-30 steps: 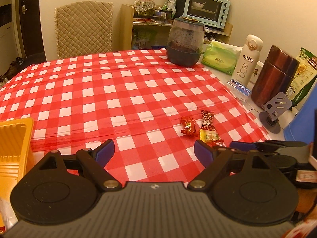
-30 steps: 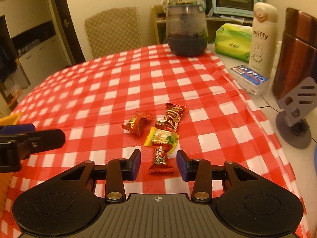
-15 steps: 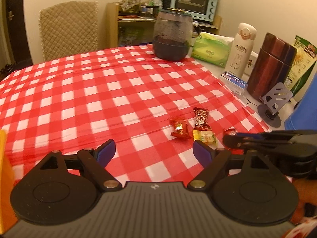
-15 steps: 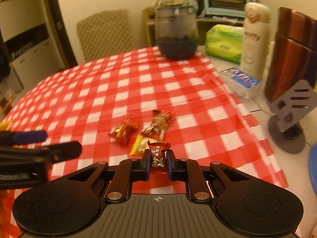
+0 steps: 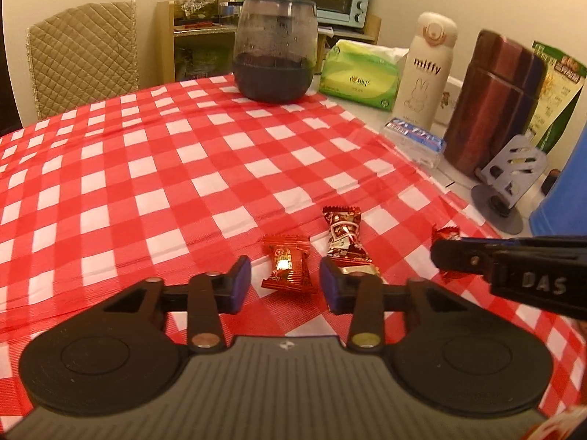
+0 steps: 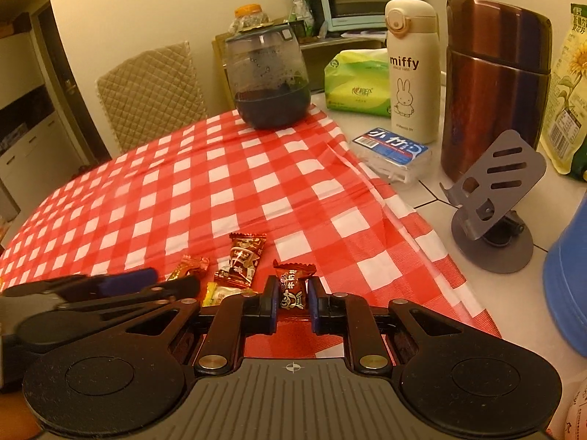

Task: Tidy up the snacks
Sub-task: 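Grasp the orange-wrapped candy with the left gripper, then carry both wrapped candies over the orange tray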

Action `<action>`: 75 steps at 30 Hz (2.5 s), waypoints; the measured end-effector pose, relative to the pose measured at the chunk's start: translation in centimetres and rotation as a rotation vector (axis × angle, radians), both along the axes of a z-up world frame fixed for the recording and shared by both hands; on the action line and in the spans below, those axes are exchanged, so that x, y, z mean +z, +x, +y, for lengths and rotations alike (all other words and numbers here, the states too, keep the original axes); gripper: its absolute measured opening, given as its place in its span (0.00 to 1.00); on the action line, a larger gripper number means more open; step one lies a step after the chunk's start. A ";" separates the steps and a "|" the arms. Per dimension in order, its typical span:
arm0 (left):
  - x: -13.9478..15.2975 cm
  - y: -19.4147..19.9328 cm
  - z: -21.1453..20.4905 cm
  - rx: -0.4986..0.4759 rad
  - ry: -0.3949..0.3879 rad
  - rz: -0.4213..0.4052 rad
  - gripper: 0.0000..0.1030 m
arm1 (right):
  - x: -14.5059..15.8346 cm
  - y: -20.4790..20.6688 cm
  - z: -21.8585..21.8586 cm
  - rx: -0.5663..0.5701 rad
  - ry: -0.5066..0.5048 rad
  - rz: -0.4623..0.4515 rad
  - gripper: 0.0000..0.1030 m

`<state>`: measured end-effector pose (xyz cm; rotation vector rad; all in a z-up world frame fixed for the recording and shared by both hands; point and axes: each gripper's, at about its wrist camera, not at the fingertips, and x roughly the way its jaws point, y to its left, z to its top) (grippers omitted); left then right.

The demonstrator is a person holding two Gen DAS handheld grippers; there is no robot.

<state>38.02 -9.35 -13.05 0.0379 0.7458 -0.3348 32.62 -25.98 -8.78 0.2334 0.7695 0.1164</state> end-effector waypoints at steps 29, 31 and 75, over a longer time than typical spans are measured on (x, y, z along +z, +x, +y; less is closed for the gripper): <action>3.3 -11.2 5.2 0.149 -0.015 0.038 0.19 | 0.8 -3.4 3.4 0.104 -0.012 -0.013 0.16; 3.9 -12.6 5.8 0.162 -0.019 0.036 0.19 | 0.9 -4.7 3.9 0.109 -0.011 -0.013 0.16; 12.5 -32.2 14.9 0.310 -0.046 -0.044 0.19 | 8.7 -23.9 13.4 0.316 -0.011 -0.074 0.16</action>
